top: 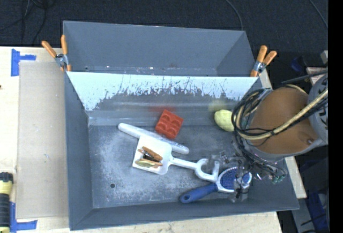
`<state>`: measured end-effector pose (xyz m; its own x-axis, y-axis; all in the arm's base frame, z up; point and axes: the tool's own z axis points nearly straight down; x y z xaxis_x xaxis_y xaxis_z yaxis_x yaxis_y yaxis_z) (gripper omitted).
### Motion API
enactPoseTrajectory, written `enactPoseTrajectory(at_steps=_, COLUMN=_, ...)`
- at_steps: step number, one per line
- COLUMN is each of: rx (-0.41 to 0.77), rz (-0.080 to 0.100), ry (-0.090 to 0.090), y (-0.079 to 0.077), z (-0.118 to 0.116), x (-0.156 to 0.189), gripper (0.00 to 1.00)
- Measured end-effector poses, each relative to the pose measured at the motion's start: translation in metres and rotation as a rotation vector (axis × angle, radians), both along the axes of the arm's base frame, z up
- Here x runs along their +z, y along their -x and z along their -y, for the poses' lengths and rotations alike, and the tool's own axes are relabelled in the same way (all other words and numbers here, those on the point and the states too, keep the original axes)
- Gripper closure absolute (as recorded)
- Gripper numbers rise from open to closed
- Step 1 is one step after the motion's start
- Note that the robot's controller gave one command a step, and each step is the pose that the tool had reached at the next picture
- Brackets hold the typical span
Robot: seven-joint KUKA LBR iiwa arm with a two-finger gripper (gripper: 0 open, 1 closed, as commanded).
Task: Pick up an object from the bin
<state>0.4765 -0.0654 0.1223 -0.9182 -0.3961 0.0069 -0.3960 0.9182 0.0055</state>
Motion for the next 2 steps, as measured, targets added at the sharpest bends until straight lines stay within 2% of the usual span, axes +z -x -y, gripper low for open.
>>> enactPoseTrajectory(at_steps=1, rx=0.094, rz=0.007, ry=0.0, y=0.004, z=0.015, x=0.038, gripper=0.0)
enactPoseTrajectory(at_steps=2, rx=0.16, rz=0.016, ry=0.0, y=-0.002, z=0.018, x=-0.048, gripper=0.0)
